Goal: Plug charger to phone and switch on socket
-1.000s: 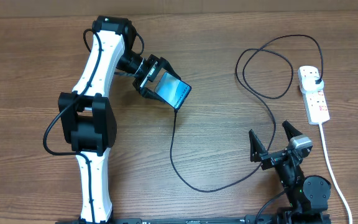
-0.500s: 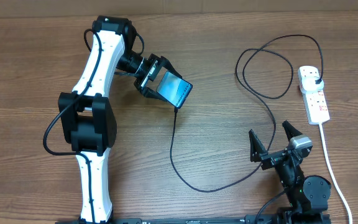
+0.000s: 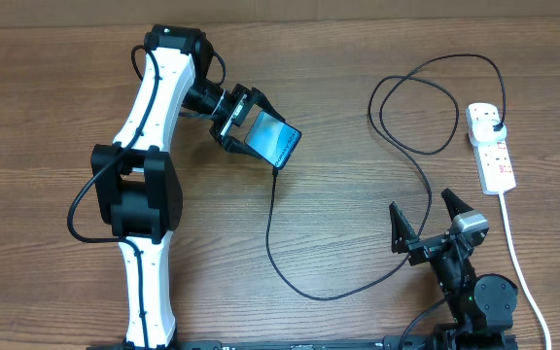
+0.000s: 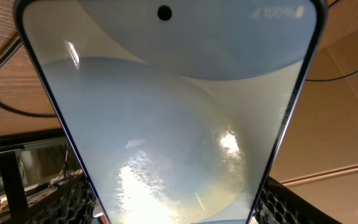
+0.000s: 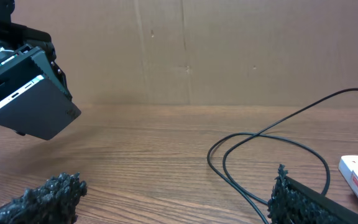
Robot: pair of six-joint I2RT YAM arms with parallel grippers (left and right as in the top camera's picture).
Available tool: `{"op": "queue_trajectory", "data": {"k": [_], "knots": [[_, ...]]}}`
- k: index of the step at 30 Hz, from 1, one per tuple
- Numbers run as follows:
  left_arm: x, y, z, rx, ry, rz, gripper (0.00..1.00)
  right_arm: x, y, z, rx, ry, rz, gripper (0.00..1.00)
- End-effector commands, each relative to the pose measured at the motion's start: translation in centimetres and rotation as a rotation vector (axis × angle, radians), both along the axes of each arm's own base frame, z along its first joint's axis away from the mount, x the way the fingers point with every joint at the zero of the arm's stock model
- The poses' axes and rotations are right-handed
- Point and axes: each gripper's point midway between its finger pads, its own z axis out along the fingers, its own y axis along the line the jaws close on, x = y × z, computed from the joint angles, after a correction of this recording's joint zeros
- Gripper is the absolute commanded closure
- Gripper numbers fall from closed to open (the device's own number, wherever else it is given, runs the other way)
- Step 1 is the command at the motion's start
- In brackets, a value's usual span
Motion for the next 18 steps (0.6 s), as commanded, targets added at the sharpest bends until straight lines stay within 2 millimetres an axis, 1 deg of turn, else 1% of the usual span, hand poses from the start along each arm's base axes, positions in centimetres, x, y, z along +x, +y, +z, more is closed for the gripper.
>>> {"op": "queue_trajectory", "data": {"k": [1,13,18], "knots": [[0.25,-0.82,1.25,-0.048,0.0,0.015,0.43,0.05,-0.07,-0.19,0.007,-0.002,-0.007,0.0],[0.25,-0.82,1.26,-0.047,0.002,0.016,0.44,0.05,-0.07,-0.19,0.007,-0.002,-0.007,0.0],[0.27,-0.89,1.37,-0.043,0.038,0.041,0.44,0.05,-0.07,-0.19,0.007,-0.002,-0.007,0.0]]}}
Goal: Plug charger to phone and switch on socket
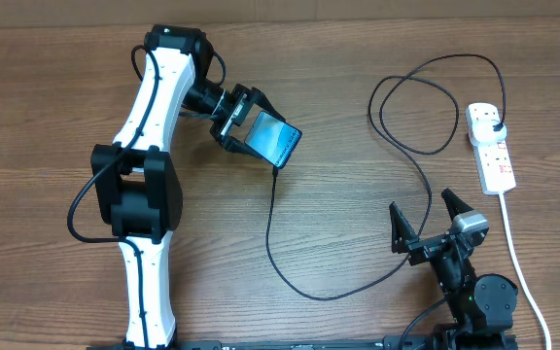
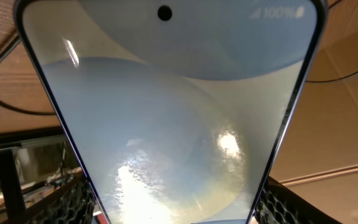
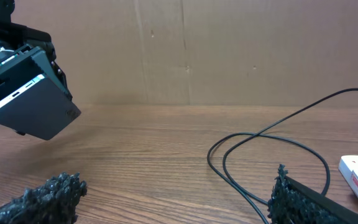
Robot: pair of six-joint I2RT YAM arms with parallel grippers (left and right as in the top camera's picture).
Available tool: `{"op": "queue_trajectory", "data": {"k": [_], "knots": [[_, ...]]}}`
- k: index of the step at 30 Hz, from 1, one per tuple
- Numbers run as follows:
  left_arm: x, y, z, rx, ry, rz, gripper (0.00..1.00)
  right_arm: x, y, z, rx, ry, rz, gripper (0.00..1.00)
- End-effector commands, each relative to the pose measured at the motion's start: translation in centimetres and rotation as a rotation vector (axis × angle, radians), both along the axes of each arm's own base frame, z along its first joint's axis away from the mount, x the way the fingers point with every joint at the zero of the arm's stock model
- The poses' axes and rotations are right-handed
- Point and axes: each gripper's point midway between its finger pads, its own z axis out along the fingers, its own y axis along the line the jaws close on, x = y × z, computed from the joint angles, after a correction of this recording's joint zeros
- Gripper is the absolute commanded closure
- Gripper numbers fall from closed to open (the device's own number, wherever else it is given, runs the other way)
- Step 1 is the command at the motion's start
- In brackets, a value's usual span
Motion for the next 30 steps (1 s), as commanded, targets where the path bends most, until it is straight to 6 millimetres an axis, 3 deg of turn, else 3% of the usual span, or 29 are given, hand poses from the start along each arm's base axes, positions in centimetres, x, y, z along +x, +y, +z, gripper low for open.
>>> {"op": "queue_trajectory", "data": {"k": [1,30], "knots": [[0.27,-0.89,1.37,-0.045,0.032,0.037,0.44,0.04,-0.06,-0.17,0.007,-0.003,-0.006,0.0],[0.37,-1.28,1.96,-0.068,0.084,0.075,0.46,0.04,-0.06,-0.17,0.007,-0.002,-0.006,0.0]]}}
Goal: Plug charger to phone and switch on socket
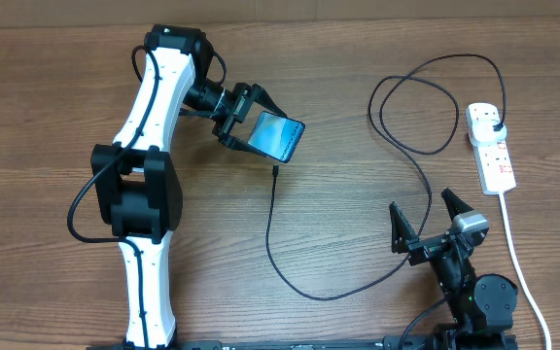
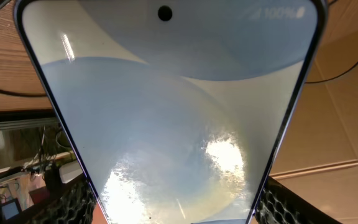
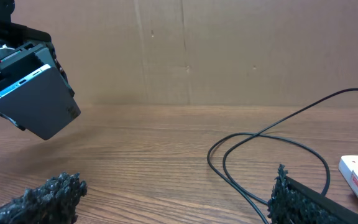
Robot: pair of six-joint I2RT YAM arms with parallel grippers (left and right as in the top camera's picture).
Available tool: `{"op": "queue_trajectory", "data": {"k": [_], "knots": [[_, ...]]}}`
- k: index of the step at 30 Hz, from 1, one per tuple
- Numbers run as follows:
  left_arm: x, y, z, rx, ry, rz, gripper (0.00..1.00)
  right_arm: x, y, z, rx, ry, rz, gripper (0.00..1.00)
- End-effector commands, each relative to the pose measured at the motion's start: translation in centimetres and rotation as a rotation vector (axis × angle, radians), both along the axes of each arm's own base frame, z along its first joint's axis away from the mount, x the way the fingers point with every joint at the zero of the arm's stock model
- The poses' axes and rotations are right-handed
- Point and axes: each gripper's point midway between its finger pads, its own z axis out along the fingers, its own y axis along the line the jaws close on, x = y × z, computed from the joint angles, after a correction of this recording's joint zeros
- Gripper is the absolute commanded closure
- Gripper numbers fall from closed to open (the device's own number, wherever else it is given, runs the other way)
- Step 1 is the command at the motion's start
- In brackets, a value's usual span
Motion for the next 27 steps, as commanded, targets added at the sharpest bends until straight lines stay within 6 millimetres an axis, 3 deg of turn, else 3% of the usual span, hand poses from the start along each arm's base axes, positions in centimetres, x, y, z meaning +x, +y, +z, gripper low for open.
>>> {"op": "queue_trajectory", "data": {"k": [1,27], "knots": [[0.2,-0.7,1.2,-0.042,0.009,0.018,0.46,0.0,-0.1,-0.2,0.007,-0.001,-0.007,0.0],[-0.1,0.4,-0.5,0.092,0.034,0.015,0.44,0.0,-0.1,-0.2,0.007,-0.001,-0.007,0.0]]}}
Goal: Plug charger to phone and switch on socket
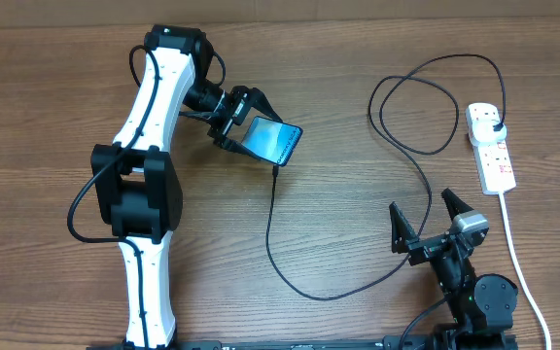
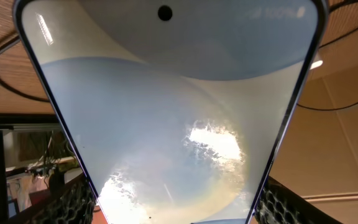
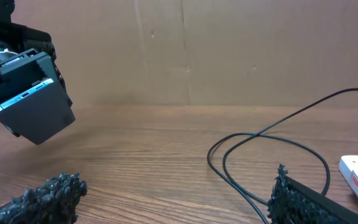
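Note:
The phone (image 1: 273,142), its screen lit, is held off the table at a tilt, with my left gripper (image 1: 245,124) shut on its sides. Its screen (image 2: 166,106) fills the left wrist view, with the black fingers (image 2: 277,200) at both lower corners. The right wrist view shows its grey back (image 3: 35,114). The black charger cable (image 1: 270,224) meets the phone's lower edge, curves across the table, loops, and ends in a plug on the white power strip (image 1: 494,156). My right gripper (image 1: 426,226) rests open near the front right, with nothing between its fingers (image 3: 300,200).
The wooden table (image 1: 358,78) carries the cable's loops (image 3: 260,152) just ahead of my right gripper. The power strip's white lead (image 1: 518,262) runs off the front edge on the right. A brown cardboard wall (image 3: 229,50) stands at the back.
My left gripper has turned the phone a little, so it sits slightly lower and further left in the right wrist view. The right arm has not moved.
The phone was held off the table in my left gripper with the cable at its lower edge at every moment. Its tilt changed slightly from one moment to another. The right gripper stayed open at the front right.

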Robot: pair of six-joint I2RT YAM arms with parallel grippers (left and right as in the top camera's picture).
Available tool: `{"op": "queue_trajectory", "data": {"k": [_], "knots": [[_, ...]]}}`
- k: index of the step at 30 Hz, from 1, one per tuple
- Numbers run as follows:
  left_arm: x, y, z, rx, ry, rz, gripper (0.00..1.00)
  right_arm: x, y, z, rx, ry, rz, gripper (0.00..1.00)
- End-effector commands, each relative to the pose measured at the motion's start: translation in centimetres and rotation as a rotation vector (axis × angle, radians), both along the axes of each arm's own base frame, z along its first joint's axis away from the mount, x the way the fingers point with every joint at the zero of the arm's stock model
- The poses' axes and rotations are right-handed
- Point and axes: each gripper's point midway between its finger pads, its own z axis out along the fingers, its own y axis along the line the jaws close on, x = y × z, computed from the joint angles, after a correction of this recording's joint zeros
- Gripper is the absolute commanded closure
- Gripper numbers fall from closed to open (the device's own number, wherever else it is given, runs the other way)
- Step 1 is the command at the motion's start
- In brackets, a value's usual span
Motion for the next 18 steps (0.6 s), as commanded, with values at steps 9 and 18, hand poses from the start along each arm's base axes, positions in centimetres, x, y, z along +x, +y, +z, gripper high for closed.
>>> {"op": "queue_trajectory", "data": {"k": [9,18], "knots": [[0.11,-0.16,0.33,0.018,-0.005,0.001,0.44,0.04,-0.06,-0.18,0.006,-0.002,-0.006,0.0],[0.05,0.12,0.02,0.041,-0.008,-0.006,0.44,0.08,-0.19,-0.17,0.006,-0.003,-0.014,0.0]]}}
